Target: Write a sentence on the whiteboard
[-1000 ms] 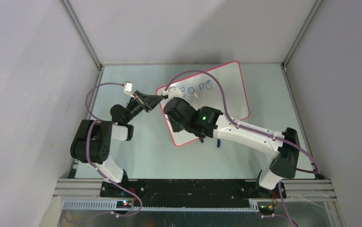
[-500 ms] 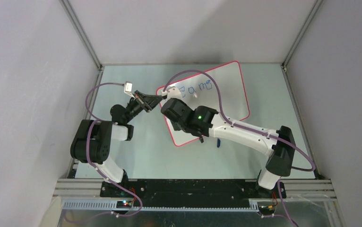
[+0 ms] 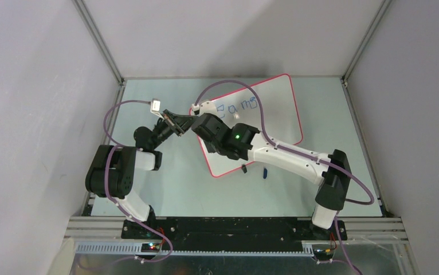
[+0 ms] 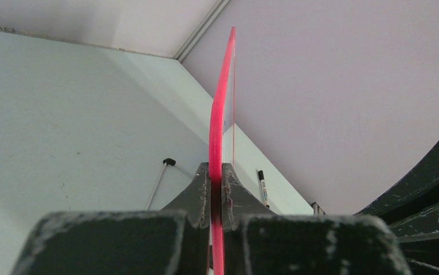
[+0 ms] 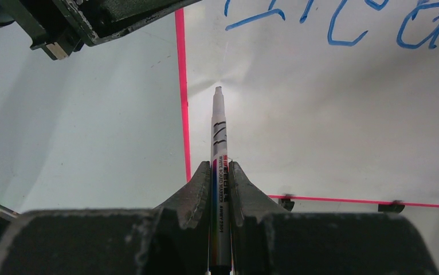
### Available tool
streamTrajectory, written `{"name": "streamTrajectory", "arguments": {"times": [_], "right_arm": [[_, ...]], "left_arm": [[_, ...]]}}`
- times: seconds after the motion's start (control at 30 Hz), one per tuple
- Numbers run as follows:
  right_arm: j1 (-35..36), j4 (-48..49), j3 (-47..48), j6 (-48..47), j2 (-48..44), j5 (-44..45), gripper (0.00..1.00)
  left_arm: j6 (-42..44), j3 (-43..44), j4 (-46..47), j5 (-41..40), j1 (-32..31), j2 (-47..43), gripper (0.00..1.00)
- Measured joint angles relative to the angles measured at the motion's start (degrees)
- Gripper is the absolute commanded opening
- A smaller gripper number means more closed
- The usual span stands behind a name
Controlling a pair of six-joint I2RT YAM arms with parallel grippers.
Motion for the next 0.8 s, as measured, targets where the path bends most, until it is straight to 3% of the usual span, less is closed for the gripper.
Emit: {"name": "streamTrajectory", "arguments": {"times": [0.8], "right_arm": [[-0.9,0.0,1.5,-1.0,2.1,0.1,0.0]], "left_arm": [[0.0,0.0,0.0,0.0,0.0,0.0,0.0]]}}
